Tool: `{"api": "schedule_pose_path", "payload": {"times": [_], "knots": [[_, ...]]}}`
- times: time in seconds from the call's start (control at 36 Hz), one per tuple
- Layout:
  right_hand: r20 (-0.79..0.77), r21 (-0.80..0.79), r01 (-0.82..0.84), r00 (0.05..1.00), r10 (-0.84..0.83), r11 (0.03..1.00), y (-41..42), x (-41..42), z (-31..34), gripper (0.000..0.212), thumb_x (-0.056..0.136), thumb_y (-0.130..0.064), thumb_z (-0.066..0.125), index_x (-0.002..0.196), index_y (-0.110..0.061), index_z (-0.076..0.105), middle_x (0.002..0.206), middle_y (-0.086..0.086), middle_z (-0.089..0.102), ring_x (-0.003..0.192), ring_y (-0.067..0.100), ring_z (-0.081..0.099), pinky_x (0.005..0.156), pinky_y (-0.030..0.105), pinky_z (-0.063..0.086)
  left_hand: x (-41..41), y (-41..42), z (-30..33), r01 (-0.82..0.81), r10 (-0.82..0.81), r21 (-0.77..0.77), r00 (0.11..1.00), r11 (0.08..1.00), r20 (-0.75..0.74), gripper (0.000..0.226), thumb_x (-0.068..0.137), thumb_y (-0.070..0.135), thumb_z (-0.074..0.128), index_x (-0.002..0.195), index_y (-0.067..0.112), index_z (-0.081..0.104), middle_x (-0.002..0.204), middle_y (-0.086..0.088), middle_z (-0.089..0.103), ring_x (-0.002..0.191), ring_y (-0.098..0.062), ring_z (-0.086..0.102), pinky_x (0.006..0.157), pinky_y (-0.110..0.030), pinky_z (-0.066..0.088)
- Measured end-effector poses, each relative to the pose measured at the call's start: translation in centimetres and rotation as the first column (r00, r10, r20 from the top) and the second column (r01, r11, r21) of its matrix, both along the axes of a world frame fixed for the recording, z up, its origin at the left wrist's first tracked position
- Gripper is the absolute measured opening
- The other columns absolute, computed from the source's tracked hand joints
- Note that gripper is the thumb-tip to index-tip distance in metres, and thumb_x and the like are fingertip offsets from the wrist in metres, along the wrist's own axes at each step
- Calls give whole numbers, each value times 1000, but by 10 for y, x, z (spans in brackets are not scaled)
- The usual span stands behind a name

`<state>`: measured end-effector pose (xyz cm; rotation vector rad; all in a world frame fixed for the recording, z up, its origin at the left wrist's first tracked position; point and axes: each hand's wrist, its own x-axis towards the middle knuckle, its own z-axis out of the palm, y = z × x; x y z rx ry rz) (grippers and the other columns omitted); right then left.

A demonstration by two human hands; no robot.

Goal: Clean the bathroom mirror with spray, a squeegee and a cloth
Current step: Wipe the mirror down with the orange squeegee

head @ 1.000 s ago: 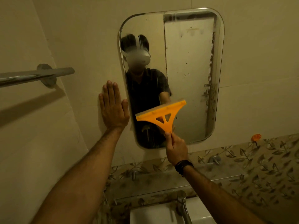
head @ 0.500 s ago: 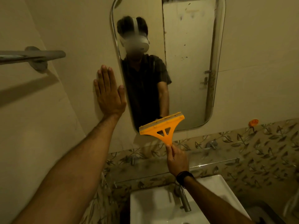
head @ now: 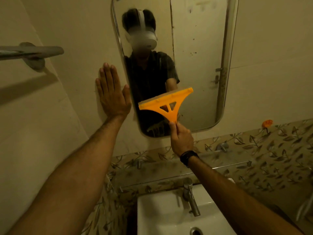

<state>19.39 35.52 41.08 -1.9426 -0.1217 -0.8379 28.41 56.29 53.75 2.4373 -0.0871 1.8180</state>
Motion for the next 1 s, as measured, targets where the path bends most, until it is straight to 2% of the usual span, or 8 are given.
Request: {"api": "schedule_pose_path", "payload": {"times": [0.11,0.22,0.44,0.56,0.64,0.72,0.83,1.0], "knots": [[-91,22,7,996,-5,1000,5,-11,-41,37,103,-51,34,69,-37,43,54,-9,38,46,7,34,47,24,26,0,0,0,-12,12,-1,1000,1000,-4,68,106,43,25,161,4,14,168,-20,16,157,-34,13,128,-50,11],[-196,26,4,981,1,1000,9,-24,-65,38,105,-40,38,68,-36,42,54,-9,40,49,7,37,51,27,28,0,0,0,-17,17,0,1000,1000,4,68,106,41,29,161,3,14,168,-20,16,157,-34,14,128,-50,11],[-329,-26,-20,944,10,999,5,-40,-95,40,105,-42,37,69,-27,47,56,-6,42,52,8,40,50,28,27,-2,-1,1,-14,14,4,1000,1000,5,68,106,42,27,161,4,13,168,-19,16,157,-33,13,128,-49,10],[-384,-42,-16,923,-2,999,1,-46,-105,40,105,-44,35,68,-32,45,61,-7,46,60,13,45,57,31,33,-4,-1,0,-42,42,3,999,999,4,67,106,41,29,161,4,14,168,-18,17,157,-32,14,128,-47,10],[-349,-45,5,937,-21,999,0,-49,-100,42,103,-49,33,70,-30,50,58,-7,46,56,12,45,56,32,34,-4,-2,1,-37,37,2,999,999,8,67,107,40,30,161,4,14,168,-19,17,157,-32,14,128,-47,8],[-201,51,22,979,-11,998,0,-47,-78,49,101,-58,31,69,-27,51,53,-7,41,49,9,38,50,32,29,-4,-2,0,-35,35,2,999,999,8,67,107,41,29,161,4,14,168,-19,17,157,-33,14,128,-46,7],[-30,124,3,1000,1,992,0,-30,-36,45,100,-56,33,69,-26,49,53,-6,41,46,10,36,45,38,31,-3,-2,0,-43,43,-1,999,999,6,68,106,40,31,161,3,14,168,-20,17,156,-33,14,128,-47,8],[-64,4,29,998,-28,1000,-1,-16,-33,41,103,-50,35,69,-30,46,53,-8,38,46,8,34,46,30,27,-3,-2,1,-53,53,-3,999,999,-4,67,107,41,30,161,4,14,168,-19,17,157,-32,14,128,-47,8]]}}
